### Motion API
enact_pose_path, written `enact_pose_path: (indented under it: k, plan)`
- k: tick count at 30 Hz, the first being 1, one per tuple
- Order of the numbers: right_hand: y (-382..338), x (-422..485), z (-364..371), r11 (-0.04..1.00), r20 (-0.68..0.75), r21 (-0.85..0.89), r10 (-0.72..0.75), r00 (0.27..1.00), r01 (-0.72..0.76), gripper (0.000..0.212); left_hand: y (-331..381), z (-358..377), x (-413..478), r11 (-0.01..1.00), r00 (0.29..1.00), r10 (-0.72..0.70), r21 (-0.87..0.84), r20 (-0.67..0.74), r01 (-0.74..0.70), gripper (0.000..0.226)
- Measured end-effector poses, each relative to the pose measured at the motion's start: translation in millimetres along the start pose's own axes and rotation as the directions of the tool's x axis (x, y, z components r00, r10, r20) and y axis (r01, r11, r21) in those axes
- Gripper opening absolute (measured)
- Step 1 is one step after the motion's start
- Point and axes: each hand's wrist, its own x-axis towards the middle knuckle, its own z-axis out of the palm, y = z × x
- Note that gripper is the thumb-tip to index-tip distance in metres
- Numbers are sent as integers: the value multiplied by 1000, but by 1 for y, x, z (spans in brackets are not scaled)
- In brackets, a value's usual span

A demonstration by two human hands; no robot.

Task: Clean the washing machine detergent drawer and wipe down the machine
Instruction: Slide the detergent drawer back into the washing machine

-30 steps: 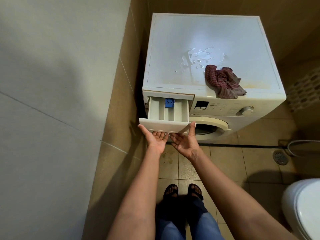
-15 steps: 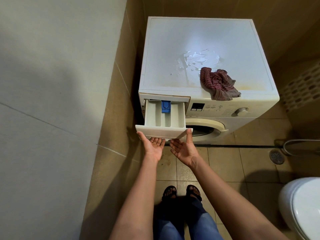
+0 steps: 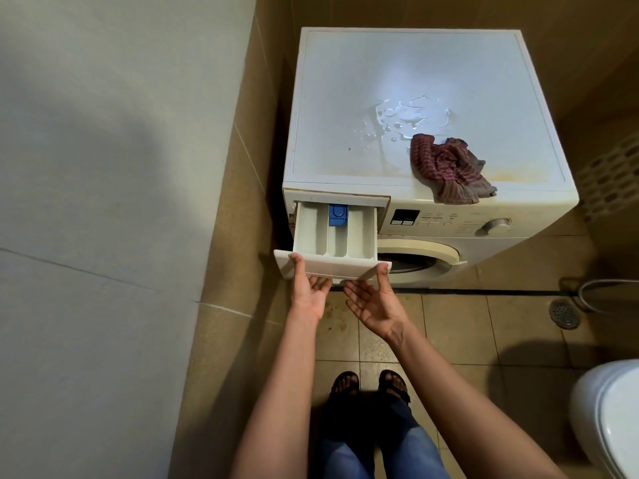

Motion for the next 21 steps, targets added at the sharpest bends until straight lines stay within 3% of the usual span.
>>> enact_pose_path:
  k: [4, 12, 21]
  plan:
    - [-17, 10, 17, 998, -24, 53, -31, 999, 32, 92, 13, 14, 13, 997, 1000, 9, 80, 22, -10, 69]
    - [-58, 32, 52, 993, -34, 103, -45, 998, 48, 87, 42, 56, 39, 999, 998, -9, 33, 69, 7, 59]
    - [-89, 53, 85, 974, -38, 212, -68, 997, 75, 84, 60, 87, 67, 999, 996, -26, 32, 86, 24, 65]
